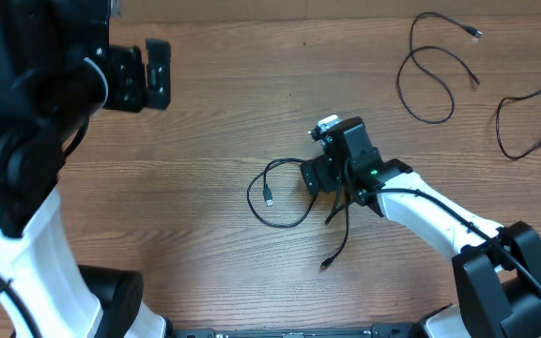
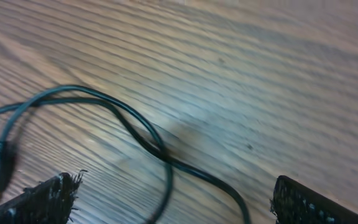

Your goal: Untangle cables

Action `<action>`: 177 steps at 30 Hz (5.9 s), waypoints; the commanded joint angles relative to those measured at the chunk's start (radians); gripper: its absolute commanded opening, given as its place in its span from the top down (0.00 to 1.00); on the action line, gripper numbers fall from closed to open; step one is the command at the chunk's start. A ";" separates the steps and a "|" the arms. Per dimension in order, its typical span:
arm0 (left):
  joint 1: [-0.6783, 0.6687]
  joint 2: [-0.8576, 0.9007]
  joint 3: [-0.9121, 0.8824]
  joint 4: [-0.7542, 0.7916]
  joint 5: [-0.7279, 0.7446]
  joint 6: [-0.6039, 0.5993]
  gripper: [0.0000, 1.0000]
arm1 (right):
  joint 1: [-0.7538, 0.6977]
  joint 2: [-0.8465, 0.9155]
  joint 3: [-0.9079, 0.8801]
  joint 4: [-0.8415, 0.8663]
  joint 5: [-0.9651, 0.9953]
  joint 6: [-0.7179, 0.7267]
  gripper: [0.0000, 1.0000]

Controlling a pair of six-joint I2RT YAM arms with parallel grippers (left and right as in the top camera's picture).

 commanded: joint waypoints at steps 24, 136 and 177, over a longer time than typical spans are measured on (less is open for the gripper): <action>-0.020 0.325 -0.391 0.626 -0.357 0.050 0.00 | 0.034 0.000 0.027 0.013 0.055 -0.057 0.00; 0.063 -1.051 -1.641 1.469 -0.278 -0.060 0.00 | -0.674 -0.343 0.962 -1.216 0.123 0.331 0.18; 0.063 -1.144 -1.641 0.192 -0.263 -0.055 0.00 | -0.598 -0.626 0.961 -1.381 0.034 0.338 0.00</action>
